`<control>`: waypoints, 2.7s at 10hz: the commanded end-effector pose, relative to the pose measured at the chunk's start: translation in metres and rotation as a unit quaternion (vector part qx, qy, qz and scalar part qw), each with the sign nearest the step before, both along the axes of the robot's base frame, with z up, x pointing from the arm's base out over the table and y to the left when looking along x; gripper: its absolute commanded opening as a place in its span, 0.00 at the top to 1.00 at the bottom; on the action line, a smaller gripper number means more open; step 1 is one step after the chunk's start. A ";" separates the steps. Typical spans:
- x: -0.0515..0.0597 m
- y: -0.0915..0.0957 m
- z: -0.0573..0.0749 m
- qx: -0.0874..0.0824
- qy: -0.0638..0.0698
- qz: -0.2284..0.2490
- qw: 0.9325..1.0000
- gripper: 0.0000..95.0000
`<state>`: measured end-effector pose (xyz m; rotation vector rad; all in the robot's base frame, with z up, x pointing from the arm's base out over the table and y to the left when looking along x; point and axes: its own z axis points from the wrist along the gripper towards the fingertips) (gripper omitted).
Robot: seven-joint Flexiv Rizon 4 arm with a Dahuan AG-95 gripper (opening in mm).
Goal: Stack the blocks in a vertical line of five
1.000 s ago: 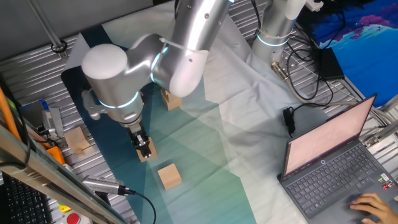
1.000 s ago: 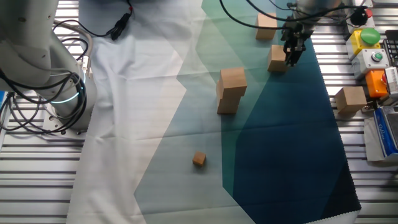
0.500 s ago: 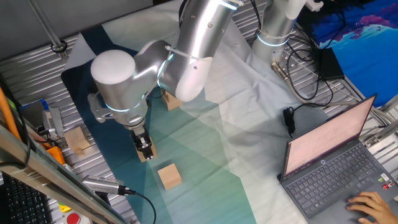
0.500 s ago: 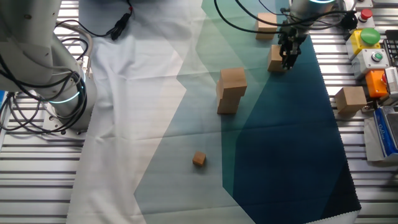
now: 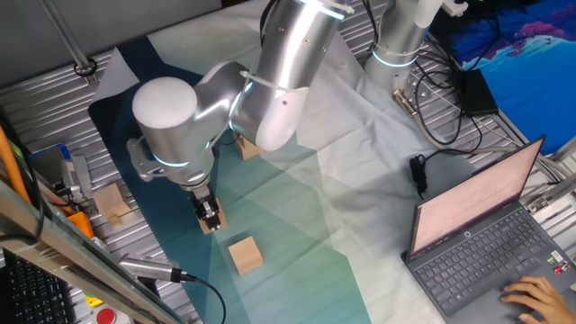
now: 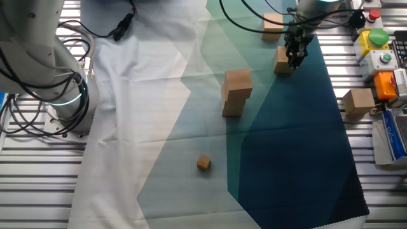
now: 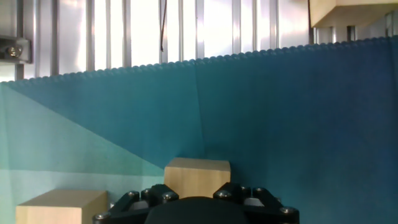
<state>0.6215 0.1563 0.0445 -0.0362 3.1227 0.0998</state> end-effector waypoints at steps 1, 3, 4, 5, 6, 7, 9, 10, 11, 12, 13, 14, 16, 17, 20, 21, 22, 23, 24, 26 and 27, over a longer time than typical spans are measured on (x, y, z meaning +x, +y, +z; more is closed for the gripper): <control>0.000 0.000 0.001 -0.003 0.000 0.000 1.000 1.00; -0.002 -0.003 0.007 -0.001 0.001 0.002 1.000 1.00; -0.004 -0.006 0.016 0.000 0.004 0.004 1.000 1.00; -0.007 -0.010 0.027 0.001 0.008 0.005 1.000 1.00; -0.010 -0.015 0.042 0.001 0.012 0.009 1.000 1.00; -0.015 -0.023 0.061 0.001 0.018 0.017 1.000 1.00; -0.022 -0.038 0.096 0.001 0.031 0.030 0.999 1.00; -0.028 -0.044 0.110 -0.001 0.036 0.036 0.999 1.00; -0.035 -0.048 0.120 -0.007 0.037 0.043 0.998 1.00; -0.042 -0.052 0.127 -0.009 0.039 0.049 0.998 1.00; -0.046 -0.054 0.131 -0.009 0.041 0.053 0.998 1.00; -0.054 -0.055 0.137 -0.010 0.046 0.059 0.997 1.00; -0.067 -0.057 0.147 -0.007 0.043 0.073 0.996 1.00; -0.074 -0.057 0.152 -0.007 0.042 0.075 0.996 1.00; -0.077 -0.057 0.153 -0.009 0.040 0.071 0.997 1.00; -0.077 -0.057 0.153 -0.019 0.041 0.072 0.996 1.00; -0.077 -0.057 0.153 -0.021 0.039 0.077 0.996 1.00; -0.077 -0.057 0.153 -0.018 0.038 0.082 0.996 1.00; -0.077 -0.057 0.153 -0.016 0.038 0.087 0.995 1.00; -0.077 -0.057 0.153 -0.015 0.040 0.097 0.994 1.00; -0.077 -0.057 0.153 -0.014 0.040 0.099 0.994 1.00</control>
